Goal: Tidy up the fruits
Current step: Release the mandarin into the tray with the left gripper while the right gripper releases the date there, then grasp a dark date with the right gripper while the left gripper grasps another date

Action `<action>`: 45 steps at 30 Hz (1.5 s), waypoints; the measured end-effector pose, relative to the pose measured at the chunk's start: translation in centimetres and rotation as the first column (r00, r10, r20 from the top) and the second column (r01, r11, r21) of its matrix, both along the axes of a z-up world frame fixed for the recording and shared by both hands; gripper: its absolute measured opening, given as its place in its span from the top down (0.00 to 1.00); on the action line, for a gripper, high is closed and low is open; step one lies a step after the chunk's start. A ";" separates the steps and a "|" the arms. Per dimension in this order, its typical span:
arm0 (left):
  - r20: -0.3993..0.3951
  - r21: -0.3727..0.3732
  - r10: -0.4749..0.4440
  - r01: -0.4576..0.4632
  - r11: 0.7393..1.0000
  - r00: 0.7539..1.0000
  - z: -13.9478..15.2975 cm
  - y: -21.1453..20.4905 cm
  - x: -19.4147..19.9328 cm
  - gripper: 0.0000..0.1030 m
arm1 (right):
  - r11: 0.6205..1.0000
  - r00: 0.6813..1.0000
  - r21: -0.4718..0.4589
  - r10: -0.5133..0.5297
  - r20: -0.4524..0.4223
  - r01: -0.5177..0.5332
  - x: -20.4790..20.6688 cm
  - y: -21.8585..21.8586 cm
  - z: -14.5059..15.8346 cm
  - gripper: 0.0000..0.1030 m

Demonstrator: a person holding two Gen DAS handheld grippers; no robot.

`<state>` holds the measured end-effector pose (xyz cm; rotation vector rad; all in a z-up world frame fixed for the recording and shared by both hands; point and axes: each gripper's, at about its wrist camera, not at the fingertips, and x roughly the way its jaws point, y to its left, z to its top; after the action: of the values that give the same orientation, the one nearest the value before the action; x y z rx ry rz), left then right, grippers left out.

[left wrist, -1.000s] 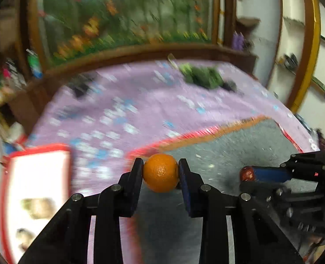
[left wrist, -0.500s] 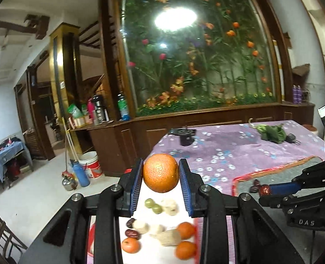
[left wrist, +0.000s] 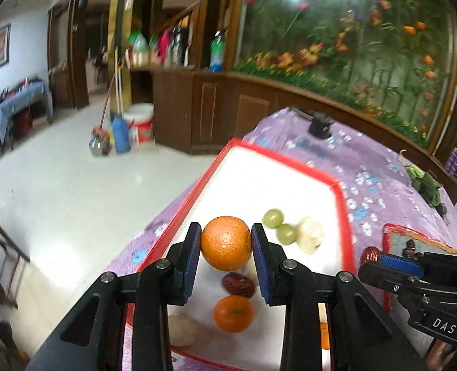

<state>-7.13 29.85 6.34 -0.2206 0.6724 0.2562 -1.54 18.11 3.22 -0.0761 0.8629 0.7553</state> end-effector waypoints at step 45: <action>-0.003 0.320 -0.165 0.157 0.934 0.986 5.4 -13.7 -5.6 0.23 | 0.938 0.945 0.150 -0.323 0.058 0.311 -7.0 -17.0 2.3 0.53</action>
<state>-12.73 16.11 11.72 0.1420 0.6117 0.2013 -8.57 1.08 5.53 0.1535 0.7201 0.5026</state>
